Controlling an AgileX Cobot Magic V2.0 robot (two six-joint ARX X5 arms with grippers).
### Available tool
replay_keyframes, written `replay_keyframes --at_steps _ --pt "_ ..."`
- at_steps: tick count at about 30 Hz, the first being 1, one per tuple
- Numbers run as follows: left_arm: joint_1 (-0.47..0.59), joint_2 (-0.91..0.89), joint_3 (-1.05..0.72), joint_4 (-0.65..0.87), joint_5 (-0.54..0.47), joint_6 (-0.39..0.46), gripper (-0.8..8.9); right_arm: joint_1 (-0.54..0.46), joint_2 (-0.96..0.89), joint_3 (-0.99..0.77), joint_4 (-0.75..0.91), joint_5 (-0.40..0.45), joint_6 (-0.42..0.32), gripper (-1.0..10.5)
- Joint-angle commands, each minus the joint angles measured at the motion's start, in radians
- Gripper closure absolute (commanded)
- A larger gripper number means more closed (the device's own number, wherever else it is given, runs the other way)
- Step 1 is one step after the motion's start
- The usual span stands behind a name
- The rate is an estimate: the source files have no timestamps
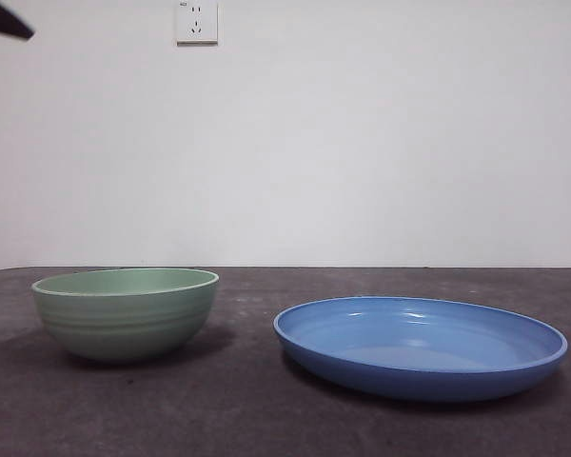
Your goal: Place the green bowl on the blue plate
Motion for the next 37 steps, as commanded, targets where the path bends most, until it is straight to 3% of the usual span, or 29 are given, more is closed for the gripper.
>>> replay_keyframes --at_steps 1,9,13,19,37 --pt "-0.003 0.011 0.020 0.005 -0.057 0.025 1.86 0.002 0.004 0.019 0.005 -0.003 -0.011 4.0" --pt "-0.003 0.072 0.020 0.001 -0.199 0.035 1.87 0.002 0.004 0.019 0.003 -0.003 -0.011 4.0" --pt "-0.003 0.141 0.020 0.003 -0.238 0.043 1.88 0.002 0.004 0.019 0.002 -0.003 -0.011 4.0" --pt "-0.002 0.288 0.020 0.006 -0.372 0.073 1.88 0.002 0.003 0.019 0.002 -0.004 -0.011 4.0" --pt "0.000 0.679 0.020 0.182 -0.384 0.063 1.97 0.002 0.003 0.019 0.002 -0.004 -0.011 4.0"
